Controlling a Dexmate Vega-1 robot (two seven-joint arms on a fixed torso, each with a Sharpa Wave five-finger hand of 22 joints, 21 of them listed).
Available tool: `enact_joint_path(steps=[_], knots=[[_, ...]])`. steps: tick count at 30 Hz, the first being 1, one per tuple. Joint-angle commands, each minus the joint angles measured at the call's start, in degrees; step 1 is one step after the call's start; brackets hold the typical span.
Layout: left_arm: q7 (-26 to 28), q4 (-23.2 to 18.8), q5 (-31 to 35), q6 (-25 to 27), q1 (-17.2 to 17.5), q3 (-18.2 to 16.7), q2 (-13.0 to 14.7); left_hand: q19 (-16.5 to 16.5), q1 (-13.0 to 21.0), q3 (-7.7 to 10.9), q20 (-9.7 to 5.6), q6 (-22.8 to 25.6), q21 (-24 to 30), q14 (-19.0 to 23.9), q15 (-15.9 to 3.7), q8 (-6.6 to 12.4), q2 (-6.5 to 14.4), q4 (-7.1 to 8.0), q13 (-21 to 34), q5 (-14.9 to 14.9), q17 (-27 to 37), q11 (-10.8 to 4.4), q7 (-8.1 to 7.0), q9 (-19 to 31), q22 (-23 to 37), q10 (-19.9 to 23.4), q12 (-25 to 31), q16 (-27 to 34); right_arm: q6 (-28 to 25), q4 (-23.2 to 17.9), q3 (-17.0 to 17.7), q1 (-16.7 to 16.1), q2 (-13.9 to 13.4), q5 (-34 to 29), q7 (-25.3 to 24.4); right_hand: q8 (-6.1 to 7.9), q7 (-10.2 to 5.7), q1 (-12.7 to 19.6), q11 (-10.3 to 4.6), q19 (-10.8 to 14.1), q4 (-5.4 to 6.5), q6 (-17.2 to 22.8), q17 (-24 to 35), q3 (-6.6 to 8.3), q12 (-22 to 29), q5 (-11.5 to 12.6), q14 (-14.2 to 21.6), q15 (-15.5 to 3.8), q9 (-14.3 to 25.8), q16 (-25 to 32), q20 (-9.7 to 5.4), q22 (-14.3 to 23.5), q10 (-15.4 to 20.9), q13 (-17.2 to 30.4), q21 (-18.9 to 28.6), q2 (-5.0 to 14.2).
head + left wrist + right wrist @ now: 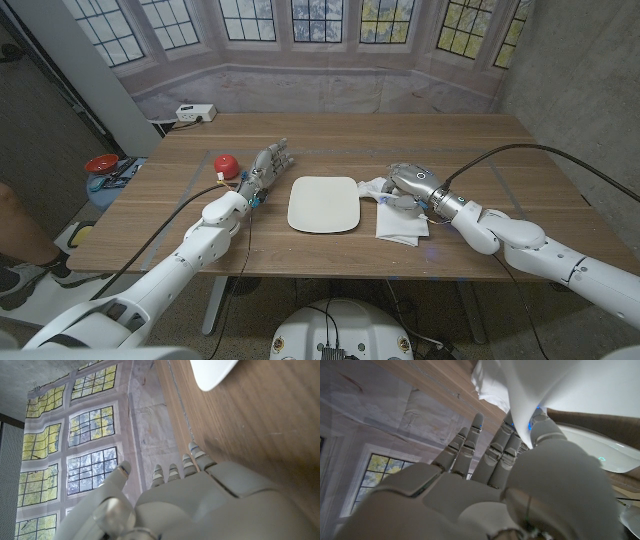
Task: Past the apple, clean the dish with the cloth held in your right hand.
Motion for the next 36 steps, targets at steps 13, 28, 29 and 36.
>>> enact_joint_path(steps=[13, 28, 29, 36], knots=[[-1.43, 1.64, -0.55, -0.11, -0.69, -0.20, 0.01, 0.42, 0.07, 0.17, 0.28, 0.30, -0.32, 0.24, 0.31, 0.32, 0.26, -0.15, 0.26, 0.19, 0.18, 0.13, -0.05, 0.19, 0.23, 0.23, 0.30, 0.07, 0.67, -4.13, 3.10, -2.35, -1.92, 1.28, -0.81, -0.67, -1.89, 1.36, 0.05, 0.37, 0.24, 2.90, -0.16, -0.14, 0.13, 0.71, 0.67, -9.58, 0.18, -0.34, -2.42, 0.01, 0.59, 0.09, -0.10, 0.17], [-1.80, 1.65, -0.64, -0.76, -0.69, -0.52, 0.18, 0.42, 0.02, 0.18, 0.21, 0.49, -0.34, 0.24, 0.25, 0.32, 0.19, -0.20, 0.26, 0.18, 0.19, 0.18, -0.02, 0.20, 0.23, 0.22, 0.27, 0.06, 1.98, -7.67, 5.78, -3.18, -2.21, 3.53, 0.83, -1.08, -1.96, 1.20, 0.01, 0.26, 0.55, 3.03, -0.42, -0.36, -0.11, 0.90, 0.82, -9.52, 0.20, -0.89, -2.24, 0.00, 0.69, 0.09, -0.19, 0.04], [-1.84, 1.64, -0.71, -0.75, -0.67, -0.55, 0.18, 0.42, 0.02, 0.18, 0.19, 0.52, -0.34, 0.26, 0.25, 0.32, 0.18, -0.20, 0.26, 0.17, 0.19, 0.19, -0.03, 0.20, 0.23, 0.22, 0.27, 0.07, 2.05, -7.84, 5.90, -3.18, -2.17, 3.67, 1.10, -1.10, -1.97, 1.20, 0.01, 0.27, 0.56, 3.04, -0.42, -0.38, -0.13, 0.90, 0.84, -9.51, 0.20, -0.89, -2.23, 0.00, 0.69, 0.09, -0.18, 0.05], [-2.23, 2.12, -0.94, -1.09, -0.62, -0.57, -0.06, 0.43, -0.02, 0.20, 0.22, 0.68, -0.34, 0.23, 0.25, 0.35, 0.18, -0.20, 0.27, 0.17, 0.20, 0.17, -0.05, 0.20, 0.23, 0.25, 0.27, 0.06, 2.73, -8.67, 6.68, -3.32, -2.01, 4.34, 2.13, -1.25, -2.00, 1.23, -0.01, 0.15, 0.62, 3.13, -0.43, -0.55, -0.20, 0.90, 0.83, -9.48, 0.21, -1.01, -2.02, 0.01, 0.74, 0.11, -0.23, 0.05]])
